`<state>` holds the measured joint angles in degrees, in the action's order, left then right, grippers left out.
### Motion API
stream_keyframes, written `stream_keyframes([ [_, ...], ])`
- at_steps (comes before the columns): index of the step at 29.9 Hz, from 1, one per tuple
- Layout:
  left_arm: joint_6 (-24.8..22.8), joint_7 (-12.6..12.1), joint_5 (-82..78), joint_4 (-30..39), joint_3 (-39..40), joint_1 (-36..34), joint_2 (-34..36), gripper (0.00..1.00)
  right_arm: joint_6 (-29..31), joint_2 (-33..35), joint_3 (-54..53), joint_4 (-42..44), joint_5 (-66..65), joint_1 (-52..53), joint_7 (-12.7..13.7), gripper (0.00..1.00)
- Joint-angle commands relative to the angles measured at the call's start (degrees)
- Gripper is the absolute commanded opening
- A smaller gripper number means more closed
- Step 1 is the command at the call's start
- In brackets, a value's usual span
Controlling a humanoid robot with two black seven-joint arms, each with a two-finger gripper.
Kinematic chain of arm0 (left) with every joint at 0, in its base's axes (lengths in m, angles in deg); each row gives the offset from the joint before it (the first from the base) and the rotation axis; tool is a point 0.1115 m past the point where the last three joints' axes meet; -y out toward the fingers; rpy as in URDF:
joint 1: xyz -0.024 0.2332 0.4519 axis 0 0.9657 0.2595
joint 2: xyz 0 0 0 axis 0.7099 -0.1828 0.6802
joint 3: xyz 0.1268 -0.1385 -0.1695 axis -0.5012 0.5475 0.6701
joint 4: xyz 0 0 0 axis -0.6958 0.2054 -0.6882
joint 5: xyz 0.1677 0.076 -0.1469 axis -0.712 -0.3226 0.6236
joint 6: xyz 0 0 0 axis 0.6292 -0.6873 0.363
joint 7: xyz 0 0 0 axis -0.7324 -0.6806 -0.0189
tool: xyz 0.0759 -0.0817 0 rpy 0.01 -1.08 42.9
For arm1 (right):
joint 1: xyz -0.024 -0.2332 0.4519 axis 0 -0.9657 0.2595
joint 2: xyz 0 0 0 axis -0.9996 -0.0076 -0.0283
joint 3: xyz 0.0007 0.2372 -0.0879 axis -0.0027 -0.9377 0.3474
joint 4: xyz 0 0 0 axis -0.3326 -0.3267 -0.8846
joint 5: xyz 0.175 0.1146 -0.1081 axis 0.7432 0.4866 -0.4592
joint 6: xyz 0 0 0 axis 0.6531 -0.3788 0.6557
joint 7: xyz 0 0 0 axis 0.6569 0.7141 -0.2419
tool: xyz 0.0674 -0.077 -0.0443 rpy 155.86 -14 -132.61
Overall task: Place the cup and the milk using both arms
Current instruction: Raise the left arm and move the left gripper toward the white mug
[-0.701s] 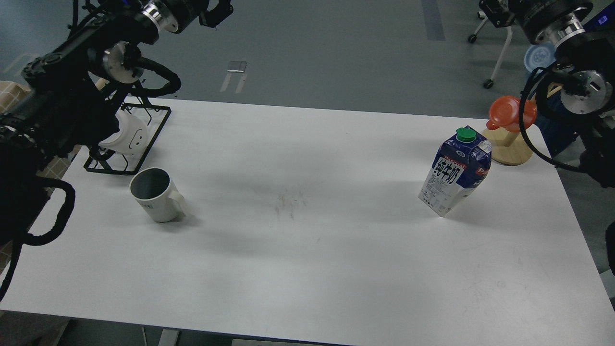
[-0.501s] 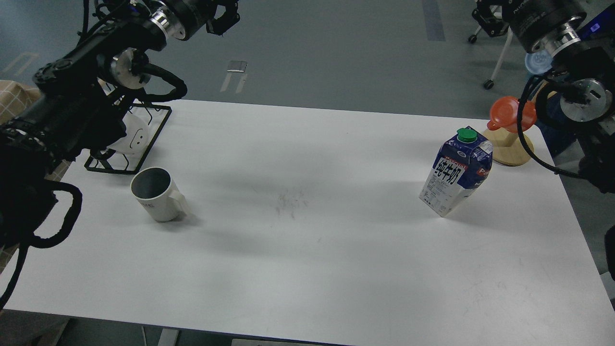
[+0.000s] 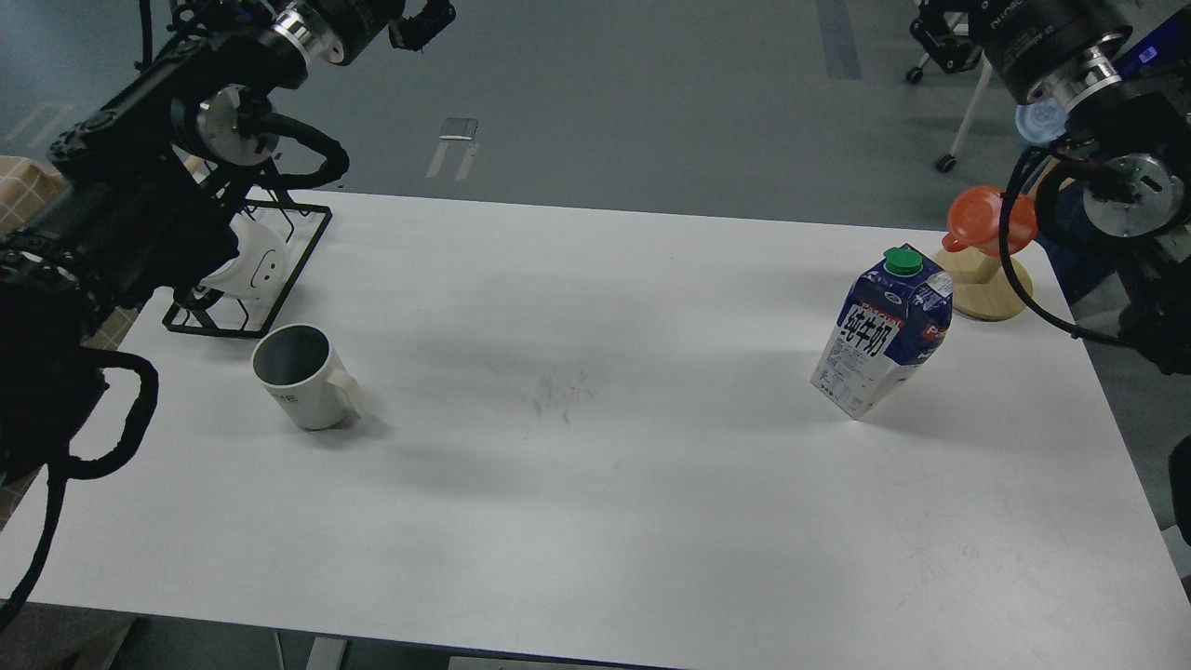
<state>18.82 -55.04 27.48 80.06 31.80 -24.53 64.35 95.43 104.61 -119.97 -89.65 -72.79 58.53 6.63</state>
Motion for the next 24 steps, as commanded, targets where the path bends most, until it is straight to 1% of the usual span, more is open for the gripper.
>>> stream_keyframes([
  [1,0.0,-0.3,-0.8,0.4,-0.1,0.0,-1.2,0.99,-0.2,-0.1,0.0,0.0,0.0,0.0,0.0,1.00],
  [14,0.0,0.0,0.1,0.7,0.7,0.5,-1.4,0.99,-0.1,-0.2,0.0,0.0,0.0,0.2,0.0,1.00],
  [24,0.0,-0.3,-0.1,0.7,-0.1,0.7,-1.7,0.99,0.1,-0.3,0.1,0.0,0.1,0.0,-0.1,1.00],
])
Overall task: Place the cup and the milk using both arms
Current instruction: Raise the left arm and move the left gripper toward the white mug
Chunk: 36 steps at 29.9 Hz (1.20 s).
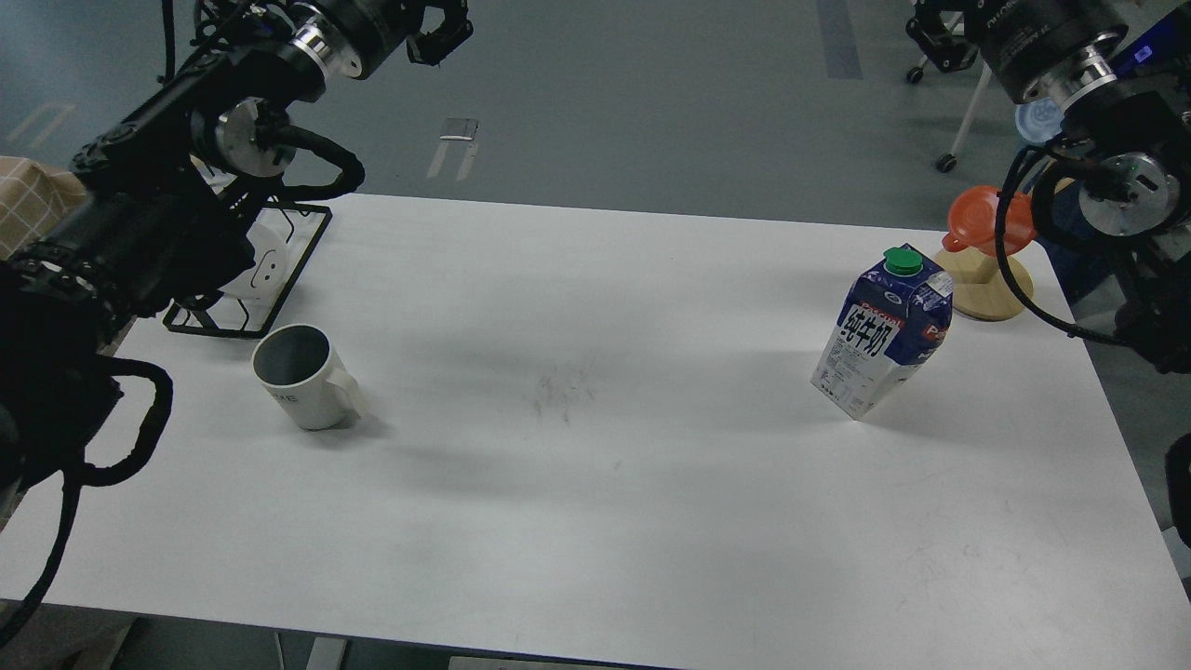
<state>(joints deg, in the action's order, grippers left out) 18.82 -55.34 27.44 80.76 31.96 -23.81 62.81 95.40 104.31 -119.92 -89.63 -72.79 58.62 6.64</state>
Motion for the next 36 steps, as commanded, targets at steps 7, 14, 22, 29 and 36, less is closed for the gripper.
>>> stream_keyframes([
  [7,0.0,-0.5,-0.7,0.1,-0.4,0.0,-0.4,0.99,0.3,0.1,0.0,-0.3,0.1,-0.1,0.0,1.00],
  [14,0.0,-2.0,0.0,0.2,-0.1,0.0,-0.4,0.99,0.4,0.2,0.0,-0.4,0.2,-0.1,-0.1,1.00],
  [22,0.0,-1.9,-0.2,0.2,0.0,0.0,-0.4,0.99,0.4,0.1,-0.1,-0.4,0.2,-0.1,-0.9,1.00],
  [29,0.0,-1.8,-0.2,0.2,0.0,0.0,-0.3,0.99,0.4,0.1,-0.1,-0.4,0.2,-0.1,-1.9,1.00],
  [36,0.0,-1.7,-0.5,0.2,-0.2,0.1,-0.4,0.99,0.4,0.2,-0.1,-0.4,0.2,-0.3,-2.0,1.00],
])
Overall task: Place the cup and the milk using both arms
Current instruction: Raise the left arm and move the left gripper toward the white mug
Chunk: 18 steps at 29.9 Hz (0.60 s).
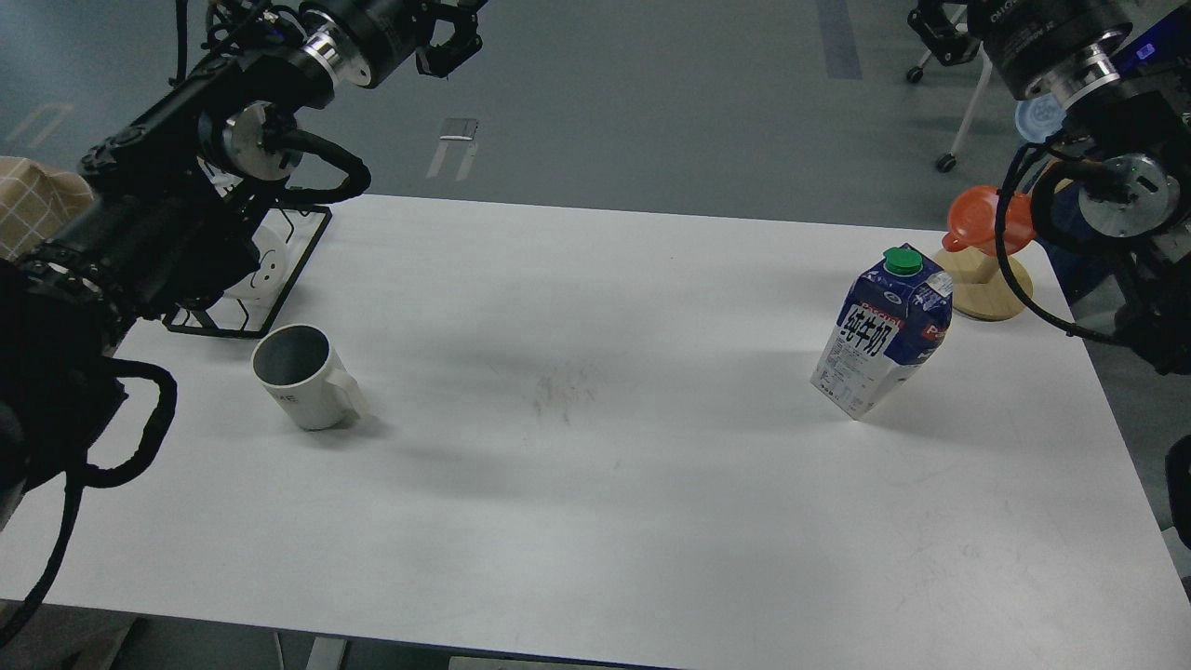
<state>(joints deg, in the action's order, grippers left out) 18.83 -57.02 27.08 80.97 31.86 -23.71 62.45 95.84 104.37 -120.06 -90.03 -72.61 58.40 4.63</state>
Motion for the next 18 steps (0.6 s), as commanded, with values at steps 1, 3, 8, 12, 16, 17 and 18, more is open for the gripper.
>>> stream_keyframes([
  [1,0.0,0.0,-0.3,0.1,-0.1,0.0,-0.1,0.99,0.0,0.1,0.0,0.0,0.0,0.0,0.0,1.00],
  [3,0.0,0.0,-0.6,1.0,-0.5,0.4,-0.1,0.99,0.0,0.3,0.0,0.0,0.0,0.0,0.0,1.00],
  [8,0.0,-0.1,-3.8,7.9,-3.3,0.6,2.6,0.99,0.1,0.5,0.0,0.0,0.0,-0.1,0.0,1.00],
  [12,0.0,-0.2,-13.1,17.4,-4.2,0.6,9.6,0.99,1.3,0.6,0.2,-0.2,-0.1,-0.4,-0.2,1.00],
  [16,0.0,-0.5,-25.1,29.3,-4.8,1.2,18.3,0.99,1.5,0.6,0.2,-0.5,-0.1,-1.1,-0.3,1.00],
  [17,0.0,-0.8,-28.8,33.4,-5.5,2.0,21.9,0.99,1.5,0.6,0.2,-0.7,-0.1,-1.1,-0.3,1.00],
  [18,0.0,-0.9,-30.6,35.6,-5.8,2.6,23.7,0.99,1.5,0.6,0.2,-0.7,-0.1,-1.2,-0.2,1.00],
])
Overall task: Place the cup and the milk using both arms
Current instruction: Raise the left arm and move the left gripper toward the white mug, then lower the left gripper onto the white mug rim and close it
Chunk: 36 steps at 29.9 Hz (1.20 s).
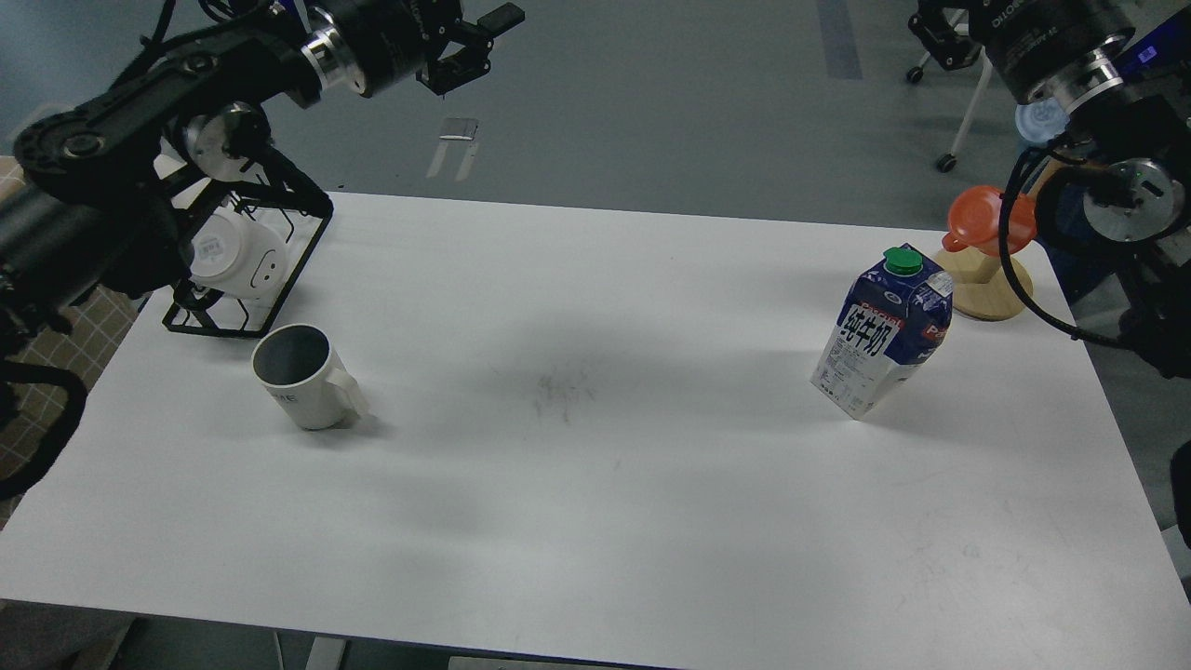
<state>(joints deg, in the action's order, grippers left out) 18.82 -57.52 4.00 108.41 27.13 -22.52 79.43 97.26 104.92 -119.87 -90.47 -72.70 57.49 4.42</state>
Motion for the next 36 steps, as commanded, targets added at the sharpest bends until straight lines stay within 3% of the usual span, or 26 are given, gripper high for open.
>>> stream_keyframes([
  [1,0.0,-0.5,-9.6,10.2,-1.5,1.9,8.7,0.99,0.1,0.0,0.0,-0.3,0.0,-0.4,-0.1,1.00],
  [5,0.0,-0.4,-24.3,23.6,-3.6,5.4,22.7,0.99,0.1,0.0,0.0,-0.8,0.0,-0.6,-0.1,1.00],
  [8,0.0,-0.3,-29.0,28.5,-3.6,9.1,29.9,0.99,0.1,0.0,0.0,-1.3,0.0,-0.7,-0.1,1.00],
  [16,0.0,0.3,-35.2,28.4,-5.7,16.3,41.2,0.99,0.1,0.0,0.0,-2.1,0.0,-1.4,-0.1,1.00],
  [23,0.0,0.4,-43.4,26.5,-11.9,17.8,41.1,0.99,0.1,-0.1,0.0,-2.7,0.0,-2.6,-0.1,1.00],
  [36,0.0,0.3,-45.1,15.7,-14.5,18.3,30.1,0.99,0.0,-0.3,-0.1,-3.1,0.0,-3.1,-0.1,1.00],
])
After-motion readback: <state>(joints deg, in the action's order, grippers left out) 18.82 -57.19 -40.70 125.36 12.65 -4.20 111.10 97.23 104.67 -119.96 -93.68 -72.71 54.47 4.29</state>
